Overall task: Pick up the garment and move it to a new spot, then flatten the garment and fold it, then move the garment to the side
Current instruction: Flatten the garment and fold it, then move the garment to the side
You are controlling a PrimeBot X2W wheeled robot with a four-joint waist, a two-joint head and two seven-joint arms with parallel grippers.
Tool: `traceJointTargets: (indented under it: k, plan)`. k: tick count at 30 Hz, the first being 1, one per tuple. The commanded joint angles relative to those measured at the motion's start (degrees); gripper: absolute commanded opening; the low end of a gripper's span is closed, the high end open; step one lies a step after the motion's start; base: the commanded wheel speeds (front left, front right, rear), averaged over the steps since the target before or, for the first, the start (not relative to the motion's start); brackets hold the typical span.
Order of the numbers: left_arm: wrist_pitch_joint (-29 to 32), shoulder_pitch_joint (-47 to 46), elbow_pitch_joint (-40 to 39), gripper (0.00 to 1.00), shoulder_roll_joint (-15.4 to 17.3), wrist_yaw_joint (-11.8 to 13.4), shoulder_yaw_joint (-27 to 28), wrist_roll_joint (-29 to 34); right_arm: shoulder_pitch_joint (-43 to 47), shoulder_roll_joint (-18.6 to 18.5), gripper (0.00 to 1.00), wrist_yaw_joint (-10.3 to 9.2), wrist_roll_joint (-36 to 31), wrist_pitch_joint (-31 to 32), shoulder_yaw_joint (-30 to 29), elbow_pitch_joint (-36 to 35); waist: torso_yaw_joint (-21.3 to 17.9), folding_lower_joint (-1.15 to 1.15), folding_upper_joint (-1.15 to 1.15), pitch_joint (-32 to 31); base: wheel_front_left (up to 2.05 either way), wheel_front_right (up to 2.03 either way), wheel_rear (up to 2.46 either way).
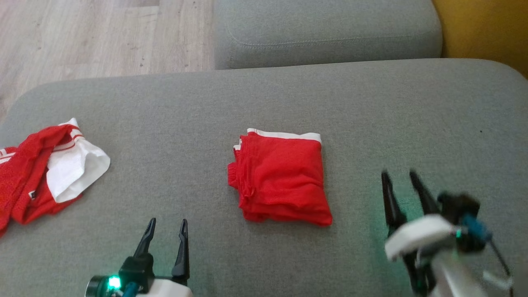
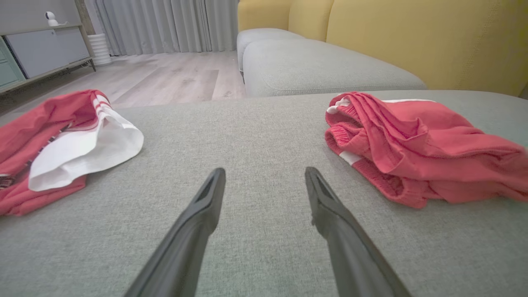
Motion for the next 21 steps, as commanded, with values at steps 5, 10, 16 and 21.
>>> traceJointTargets:
  k: [5, 10, 16, 21]
  plan:
    - [-0.3, 1.0, -3.7, 1.0, -0.3, 1.7, 1.7, 0.0, 2.7, 1.3, 1.0, -0.04, -2.2, -0.8, 0.1, -2.1, -0.1, 0.0, 0.0, 0.2, 0.0, 0.0, 0.0]
    - [-0.3, 0.5, -3.7, 1.0, -0.6, 1.3, 0.3, 0.3, 1.3, 1.3, 1.0, -0.04, 0.2, -0.8, 3.4, -2.2, 0.6, 0.0, 0.0, 1.0, 0.0, 0.0, 0.0]
    - [-0.3, -0.9, -3.4, 1.0, -0.7, 0.7, -1.3, 0.5, -4.2, 1.3, 1.0, -0.04, 2.6, -0.5, 8.4, 1.4, 3.8, 0.0, 0.0, 4.0, 0.0, 0.0, 0.0]
    - [-0.3, -1.5, -2.8, 1.0, -0.7, 0.3, -3.6, -0.7, -9.9, 1.3, 1.0, -0.04, 3.7, 0.2, 10.3, 6.1, 7.5, 0.0, 0.0, 6.4, 0.0, 0.0, 0.0]
